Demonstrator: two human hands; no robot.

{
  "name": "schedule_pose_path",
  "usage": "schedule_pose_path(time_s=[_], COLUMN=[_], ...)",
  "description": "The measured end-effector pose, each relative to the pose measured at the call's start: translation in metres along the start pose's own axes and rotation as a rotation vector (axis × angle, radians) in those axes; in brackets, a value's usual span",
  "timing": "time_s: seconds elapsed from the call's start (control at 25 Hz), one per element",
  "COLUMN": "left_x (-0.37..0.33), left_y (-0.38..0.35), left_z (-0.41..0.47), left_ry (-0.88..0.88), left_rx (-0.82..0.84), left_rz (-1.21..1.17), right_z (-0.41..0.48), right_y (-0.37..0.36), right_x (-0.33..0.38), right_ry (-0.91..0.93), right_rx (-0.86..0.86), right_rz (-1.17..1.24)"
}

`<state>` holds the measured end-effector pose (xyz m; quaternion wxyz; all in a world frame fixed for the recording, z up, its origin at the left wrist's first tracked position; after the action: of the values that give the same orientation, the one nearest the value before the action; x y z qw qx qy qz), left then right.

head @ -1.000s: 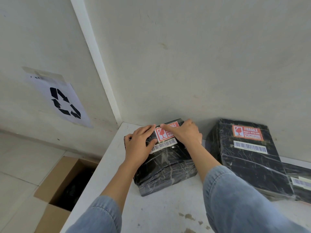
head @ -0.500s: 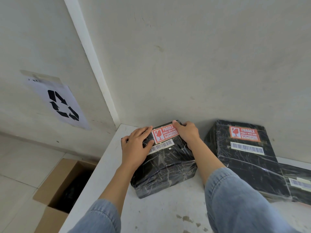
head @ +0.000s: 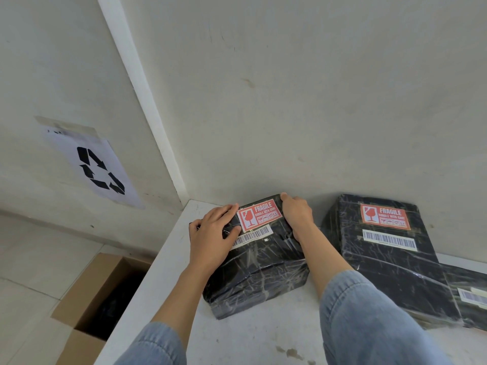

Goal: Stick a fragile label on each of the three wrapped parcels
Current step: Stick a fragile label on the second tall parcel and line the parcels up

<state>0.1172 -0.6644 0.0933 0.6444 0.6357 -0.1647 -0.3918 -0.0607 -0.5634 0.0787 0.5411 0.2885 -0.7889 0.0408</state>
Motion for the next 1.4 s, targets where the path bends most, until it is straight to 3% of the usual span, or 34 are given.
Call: schedule_pose_path(time_s=[0.16, 0.28, 0.36, 0.6, 0.68, 0.84, 0.96, 1.04, 1.12, 1.24, 1.4], left_x=[-0.001, 0.0, 0.001, 0.016, 0.02, 0.012, -0.004, -0.008, -0.007, -0.004, -0.004], left_y=[0.0, -0.002, -0.002, 0.012, 0.015, 0.013, -0.002, -0.009, -0.012, -0.011, -0.021], left_z=[0.0, 0.003, 0.001, -0.035, -0.057, -0.106, -0.129, -0.124, -0.104, -0.061, -0.029], left_ry=[0.006, 0.009, 0.005, 0.069, 0.18, 0.66, 0.863, 0.845, 0.719, 0.573, 0.523], left_rx=[-0.014, 0.002, 0.011, -0.128, -0.143, -0.127, -0.113, -0.107, -0.101, -0.056, -0.018], left_rz=[-0.038, -0.046, -0.048, -0.066, -0.066, -0.452, -0.613, -0.693, -0.8, -0.808, -0.758], right_z=[-0.002, -0.017, -0.025, -0.048, -0.069, -0.1, -0.114, -0.117, -0.116, -0.107, -0.098], right_y=[0.002, 0.0, -0.006, 0.002, 0.005, 0.016, 0.023, 0.028, 0.033, 0.033, 0.028], right_x=[0.001, 0.012, 0.013, 0.009, -0.004, -0.029, -0.038, -0.04, -0.042, -0.043, -0.043], right_ry=[0.029, 0.409, 0.55, 0.567, 0.571, 0.594, 0.552, 0.528, 0.513, 0.515, 0.502], right_rx=[-0.056, -0.076, -0.036, -0.043, -0.02, -0.024, -0.042, -0.107, -0.143, -0.048, -0.016], right_rz=[0.021, -0.205, -0.366, -0.456, -0.535, -0.563, -0.559, -0.581, -0.569, -0.589, -0.84])
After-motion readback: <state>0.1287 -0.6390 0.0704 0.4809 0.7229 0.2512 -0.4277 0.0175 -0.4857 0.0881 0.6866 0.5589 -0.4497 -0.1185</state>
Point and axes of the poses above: each hand's wrist, its own z-axis towards the middle knuckle, its own y-axis out of the back of the hand, x = y × z, the point moved 5 cm from there along z, towards the middle knuckle, and after that the axes turned 14 degrees about z, right-handed, at the moved point
